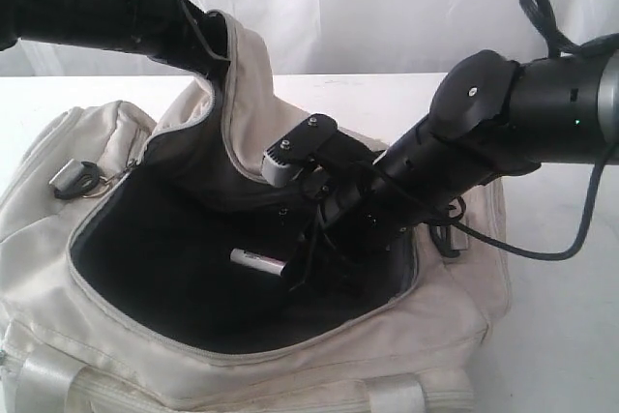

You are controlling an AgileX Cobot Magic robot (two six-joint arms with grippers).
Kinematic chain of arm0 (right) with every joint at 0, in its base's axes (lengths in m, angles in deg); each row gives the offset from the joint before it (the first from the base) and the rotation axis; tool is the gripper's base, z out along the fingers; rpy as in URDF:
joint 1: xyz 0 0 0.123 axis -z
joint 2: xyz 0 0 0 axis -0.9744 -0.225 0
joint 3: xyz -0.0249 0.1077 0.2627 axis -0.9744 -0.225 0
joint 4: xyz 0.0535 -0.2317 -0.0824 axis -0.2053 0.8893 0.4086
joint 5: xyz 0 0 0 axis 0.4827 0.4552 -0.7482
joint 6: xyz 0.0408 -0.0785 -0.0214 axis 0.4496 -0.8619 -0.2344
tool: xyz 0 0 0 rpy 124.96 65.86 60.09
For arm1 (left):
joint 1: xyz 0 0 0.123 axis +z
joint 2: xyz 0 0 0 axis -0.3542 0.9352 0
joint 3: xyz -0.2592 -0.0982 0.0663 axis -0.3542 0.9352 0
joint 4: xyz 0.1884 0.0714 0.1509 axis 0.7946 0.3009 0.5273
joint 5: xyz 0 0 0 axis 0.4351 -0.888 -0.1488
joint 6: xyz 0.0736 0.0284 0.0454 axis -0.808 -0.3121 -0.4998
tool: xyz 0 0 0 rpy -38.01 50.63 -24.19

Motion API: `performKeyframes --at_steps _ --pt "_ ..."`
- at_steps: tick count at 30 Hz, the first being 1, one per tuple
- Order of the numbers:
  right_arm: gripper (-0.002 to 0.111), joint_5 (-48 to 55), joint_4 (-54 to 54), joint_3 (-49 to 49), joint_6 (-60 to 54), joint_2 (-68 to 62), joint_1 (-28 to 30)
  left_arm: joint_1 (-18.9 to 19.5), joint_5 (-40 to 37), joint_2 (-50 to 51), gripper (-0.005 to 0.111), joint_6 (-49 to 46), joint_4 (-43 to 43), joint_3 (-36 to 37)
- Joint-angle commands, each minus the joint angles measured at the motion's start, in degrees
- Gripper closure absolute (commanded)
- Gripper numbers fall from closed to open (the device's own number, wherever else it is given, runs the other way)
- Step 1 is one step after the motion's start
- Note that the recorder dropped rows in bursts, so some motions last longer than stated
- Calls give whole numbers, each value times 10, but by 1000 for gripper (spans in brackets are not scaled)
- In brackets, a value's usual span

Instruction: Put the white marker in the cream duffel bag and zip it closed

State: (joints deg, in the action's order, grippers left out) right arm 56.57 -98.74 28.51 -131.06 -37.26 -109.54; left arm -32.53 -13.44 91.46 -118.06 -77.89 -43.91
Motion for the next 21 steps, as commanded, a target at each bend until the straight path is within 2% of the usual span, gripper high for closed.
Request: performKeyframes --at_steps 1,2,7,10,14,17,21 --pt "74 4 -20 1 -8 0 -1 2 -11 -7 107 6 -9 -2" --pt "65 10 -38 1 3 4 -1 2 -11 -7 107 6 -9 -2" --pt "65 18 -45 1 42 134 -1 2 -34 -7 107 10 10 -2" --pt "65 42 -43 1 59 199 -1 2 -58 -13 107 129 140 -2" --pt "65 16 -41 1 69 219 -1 2 -78 -29 107 185 216 -2" --pt "65 4 -41 1 69 219 -1 2 -122 -54 107 191 227 -2" --pt "65 0 -41 1 77 218 -1 2 -142 -89 107 223 253 -2"
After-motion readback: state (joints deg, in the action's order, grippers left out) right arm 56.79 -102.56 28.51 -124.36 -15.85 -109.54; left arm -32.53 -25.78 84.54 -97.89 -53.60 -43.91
